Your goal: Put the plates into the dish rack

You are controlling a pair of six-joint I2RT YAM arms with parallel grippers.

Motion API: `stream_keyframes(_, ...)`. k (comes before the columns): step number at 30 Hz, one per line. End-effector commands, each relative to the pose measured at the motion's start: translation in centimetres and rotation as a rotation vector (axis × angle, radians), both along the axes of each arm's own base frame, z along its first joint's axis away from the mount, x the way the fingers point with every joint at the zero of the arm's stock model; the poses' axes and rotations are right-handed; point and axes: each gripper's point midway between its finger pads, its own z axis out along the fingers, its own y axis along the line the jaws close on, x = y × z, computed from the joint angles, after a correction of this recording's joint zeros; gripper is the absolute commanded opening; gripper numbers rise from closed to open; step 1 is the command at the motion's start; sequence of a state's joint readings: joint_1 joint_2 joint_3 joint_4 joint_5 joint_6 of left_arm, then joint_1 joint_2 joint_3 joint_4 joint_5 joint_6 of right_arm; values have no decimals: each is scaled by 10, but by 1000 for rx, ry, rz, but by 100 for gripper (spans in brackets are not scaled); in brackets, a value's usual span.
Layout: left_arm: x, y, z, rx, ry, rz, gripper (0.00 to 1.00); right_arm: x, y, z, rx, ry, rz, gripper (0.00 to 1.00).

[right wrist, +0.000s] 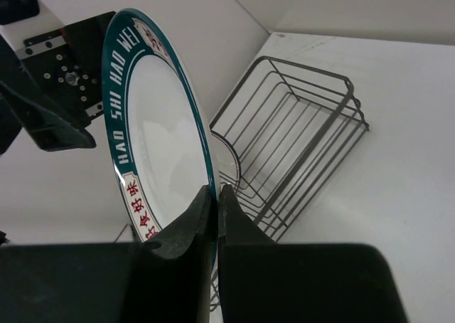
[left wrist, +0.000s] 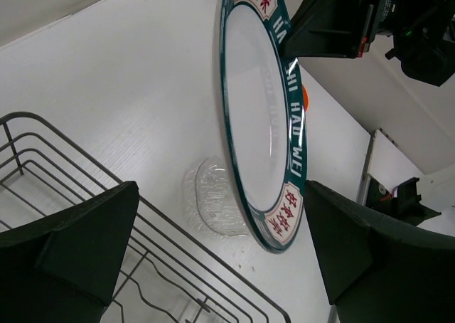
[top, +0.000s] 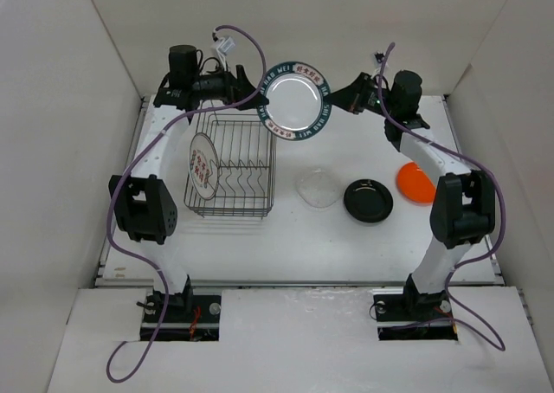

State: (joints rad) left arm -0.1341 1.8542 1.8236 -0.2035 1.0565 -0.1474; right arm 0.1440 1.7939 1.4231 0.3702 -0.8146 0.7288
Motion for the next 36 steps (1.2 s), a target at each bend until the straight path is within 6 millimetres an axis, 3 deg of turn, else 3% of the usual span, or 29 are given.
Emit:
stream_keyframes(1,-6,-5,25,-30,-101,-40,100,-17,19,49,72,-160,81,0)
stream_keyframes(3,-6,-5,24,-29,-91,-39,100,-19,27,49,74,-160,99,0)
stream_keyframes(7,-8,-7,20,-43,-67,-60,77,-25,43,45,75,-150,131,0)
stream_keyframes(8,-12,-12,20,-46,-67,-77,67,-26,43,48,85,-154,132,0)
stream_keyframes(9,-12,-12,20,-46,-67,-78,44,-29,47,51,93,-165,144,0)
stream_keyframes(12,-9,-10,21,-39,-66,-56,17,-31,52,53,98,-174,146,0)
stream_keyframes(13,-5,-8,21,-26,-65,-31,0,-33,56,53,98,-173,155,0)
stream_keyframes(14,-5,-7,20,-19,-48,-19,0,-35,55,58,100,-182,156,3)
stream_keyframes(15,-5,-6,18,-11,-43,-12,0,-34,55,53,99,-170,146,16)
stream_keyframes(16,-6,-4,25,1,-69,2,0,-37,54,50,98,-163,146,43)
stream_keyframes(17,-7,2,28,31,-58,56,0,-34,53,45,98,-149,128,99)
stream_keyframes(18,-9,6,31,55,-63,82,0,-30,44,47,101,-150,91,100)
stream_keyframes(19,-9,12,37,83,-72,127,0,-26,35,34,93,-108,58,100)
stream_keyframes(20,-6,28,49,133,-105,250,0,-25,27,34,78,-111,28,100)
stream_keyframes(21,-11,35,49,176,-90,305,0,-17,17,29,59,-96,-41,100)
stream_keyframes(22,-11,49,56,208,-104,391,0,-14,12,12,17,-16,-85,100)
stream_keyframes(23,-13,60,61,243,-113,475,0,-13,5,8,-46,-34,-131,100)
stream_keyframes(24,-18,88,69,313,-120,640,0,-9,-2,5,-78,-23,-177,100)
stream_keyframes(26,-29,104,75,382,-134,751,0,-3,-17,-13,-145,42,-274,100)
stream_keyframes(27,-34,129,81,441,-144,893,0,-2,-20,-19,-164,60,-295,100)
stream_keyframes(31,-60,151,68,614,-97,1038,0,-2,-29,-40,-213,140,-342,100)
stream_keyframes(36,-82,154,35,774,-43,1075,0,-4,-30,-45,-229,154,-338,100)
